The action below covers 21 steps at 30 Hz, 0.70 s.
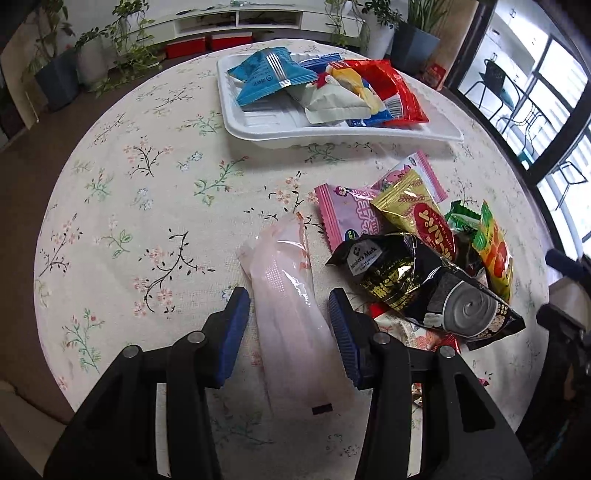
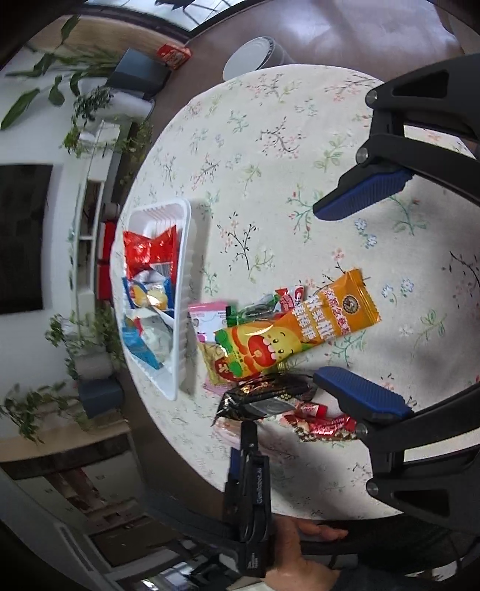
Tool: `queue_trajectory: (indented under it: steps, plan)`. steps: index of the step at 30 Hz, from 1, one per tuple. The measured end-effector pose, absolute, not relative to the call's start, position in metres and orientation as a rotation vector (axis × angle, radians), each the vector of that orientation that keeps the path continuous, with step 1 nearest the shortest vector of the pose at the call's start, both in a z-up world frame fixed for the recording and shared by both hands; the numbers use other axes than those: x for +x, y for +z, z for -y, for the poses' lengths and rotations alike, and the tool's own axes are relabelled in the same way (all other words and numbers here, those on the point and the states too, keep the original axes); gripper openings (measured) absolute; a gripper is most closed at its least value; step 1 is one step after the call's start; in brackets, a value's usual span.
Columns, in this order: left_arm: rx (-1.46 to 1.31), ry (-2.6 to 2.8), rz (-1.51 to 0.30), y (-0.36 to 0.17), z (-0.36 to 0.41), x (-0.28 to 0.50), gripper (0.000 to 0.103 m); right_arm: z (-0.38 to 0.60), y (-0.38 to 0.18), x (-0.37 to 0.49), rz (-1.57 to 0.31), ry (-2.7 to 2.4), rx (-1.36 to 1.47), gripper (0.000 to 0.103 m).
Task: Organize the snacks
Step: 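Lift the pink bar with left tool while right tool grasps orange cartoon bar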
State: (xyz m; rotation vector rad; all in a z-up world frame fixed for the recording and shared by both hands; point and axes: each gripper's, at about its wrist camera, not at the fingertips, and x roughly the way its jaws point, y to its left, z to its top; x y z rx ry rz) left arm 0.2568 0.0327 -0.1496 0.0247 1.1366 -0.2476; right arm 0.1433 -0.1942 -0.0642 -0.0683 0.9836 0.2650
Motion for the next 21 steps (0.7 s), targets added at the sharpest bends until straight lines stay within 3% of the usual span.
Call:
queue_trajectory:
  steps: [17,21]
  plan:
    - [0.165,-0.311,-1.164,-0.151,-0.028,0.266,0.043,0.169,-0.094,0.186,-1.115,0.49,-0.182,0.059]
    - [0.16,-0.315,-1.178,-0.15,-0.031,0.272,0.034,0.166,-0.099,0.188,-1.137,0.502,-0.185,0.053]
